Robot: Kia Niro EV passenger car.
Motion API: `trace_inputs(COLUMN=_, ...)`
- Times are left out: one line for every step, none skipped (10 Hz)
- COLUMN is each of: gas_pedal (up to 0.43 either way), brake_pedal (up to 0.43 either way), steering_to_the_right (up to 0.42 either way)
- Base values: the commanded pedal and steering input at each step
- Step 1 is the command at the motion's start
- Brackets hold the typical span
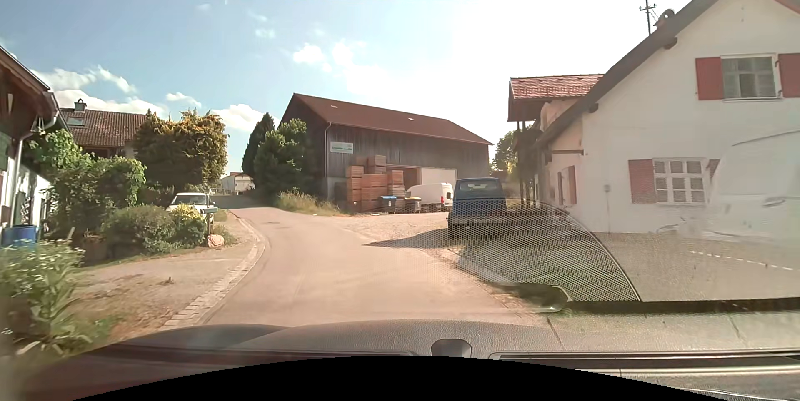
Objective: Follow the waypoints while adhering to traffic rules and regulations
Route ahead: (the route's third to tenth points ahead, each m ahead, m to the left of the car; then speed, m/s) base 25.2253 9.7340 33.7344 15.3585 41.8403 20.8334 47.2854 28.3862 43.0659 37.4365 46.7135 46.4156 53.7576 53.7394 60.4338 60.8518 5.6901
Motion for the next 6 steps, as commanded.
trace_inputs(gas_pedal=0.098, brake_pedal=0.006, steering_to_the_right=-0.084)
trace_inputs(gas_pedal=0.098, brake_pedal=0.006, steering_to_the_right=-0.091)
trace_inputs(gas_pedal=0.098, brake_pedal=0.006, steering_to_the_right=-0.098)
trace_inputs(gas_pedal=0.098, brake_pedal=0.006, steering_to_the_right=-0.103)
trace_inputs(gas_pedal=0.098, brake_pedal=0.006, steering_to_the_right=-0.111)
trace_inputs(gas_pedal=0.098, brake_pedal=0.006, steering_to_the_right=-0.119)
